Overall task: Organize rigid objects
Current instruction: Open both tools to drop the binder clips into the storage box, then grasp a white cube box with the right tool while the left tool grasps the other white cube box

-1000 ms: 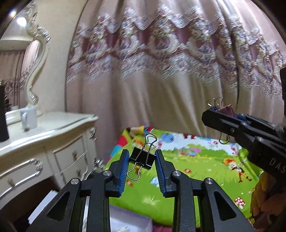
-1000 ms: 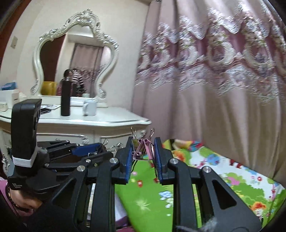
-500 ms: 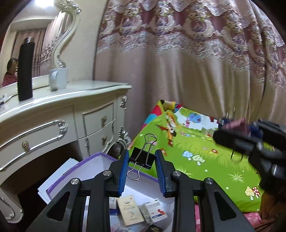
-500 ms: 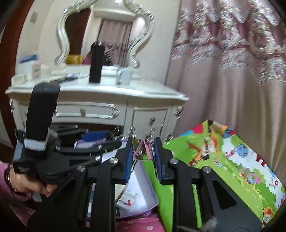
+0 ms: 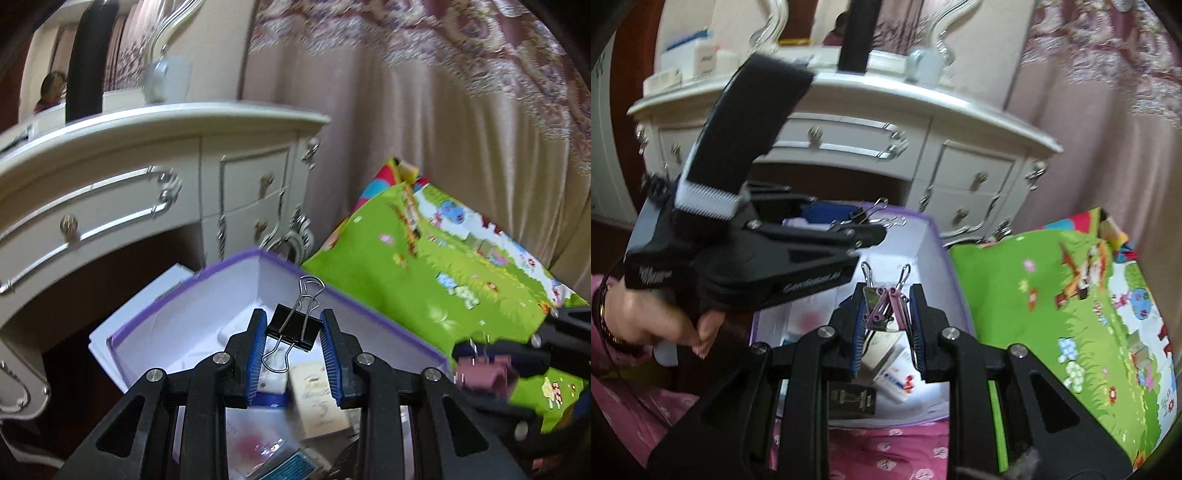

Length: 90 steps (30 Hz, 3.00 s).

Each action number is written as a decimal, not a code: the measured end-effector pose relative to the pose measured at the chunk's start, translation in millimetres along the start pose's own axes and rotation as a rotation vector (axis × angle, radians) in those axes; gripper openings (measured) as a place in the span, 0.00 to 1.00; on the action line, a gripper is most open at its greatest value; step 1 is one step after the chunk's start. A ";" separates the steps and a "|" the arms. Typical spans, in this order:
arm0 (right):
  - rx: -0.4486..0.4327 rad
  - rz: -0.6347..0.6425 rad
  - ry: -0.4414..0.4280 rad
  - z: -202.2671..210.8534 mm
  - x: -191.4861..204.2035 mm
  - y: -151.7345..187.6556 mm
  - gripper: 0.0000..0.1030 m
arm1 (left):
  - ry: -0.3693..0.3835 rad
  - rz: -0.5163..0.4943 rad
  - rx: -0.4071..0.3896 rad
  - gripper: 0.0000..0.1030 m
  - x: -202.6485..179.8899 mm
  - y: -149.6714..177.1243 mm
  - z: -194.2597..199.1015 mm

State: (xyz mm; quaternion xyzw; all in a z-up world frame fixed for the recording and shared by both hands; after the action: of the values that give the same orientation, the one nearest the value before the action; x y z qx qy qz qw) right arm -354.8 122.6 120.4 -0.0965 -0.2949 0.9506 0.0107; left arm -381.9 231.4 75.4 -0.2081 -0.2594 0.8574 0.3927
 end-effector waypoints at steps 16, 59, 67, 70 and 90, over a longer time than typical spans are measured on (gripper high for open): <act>-0.009 -0.184 -0.085 -13.4 -53.5 33.2 0.74 | -0.183 0.059 0.120 0.91 5.9 -1.9 -34.8; 0.255 -0.816 0.230 -64.9 -470.7 254.9 0.44 | 0.193 -0.661 0.378 1.00 -385.6 -124.2 -279.1; 0.230 -0.894 0.278 -11.2 -401.4 305.9 0.44 | 0.251 -0.976 0.349 1.00 -514.9 -203.0 -366.0; 0.223 -0.907 0.267 -12.1 -405.5 305.8 0.44 | 0.259 -0.996 0.369 0.96 -542.1 -211.5 -378.9; 0.195 -0.936 0.237 -13.0 -407.4 303.9 0.44 | 0.218 -0.616 0.278 0.36 -434.8 -76.1 -239.3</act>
State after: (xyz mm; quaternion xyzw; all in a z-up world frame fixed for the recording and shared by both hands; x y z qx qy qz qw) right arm 58.4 -152.6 11.1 -0.0595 -0.2130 0.8494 0.4792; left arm 58.3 1.4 2.0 -0.1552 -0.1473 0.6985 0.6829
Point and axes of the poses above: each gripper's, at about its wrist camera, not at the fingertips, and z roughly against the way its jaws point, x to its left, y to its underside, the point moved 2 cm from there along -z, roughly the way its jaws point, and after that the axes turned 14 degrees about x, right-handed, at the moved point
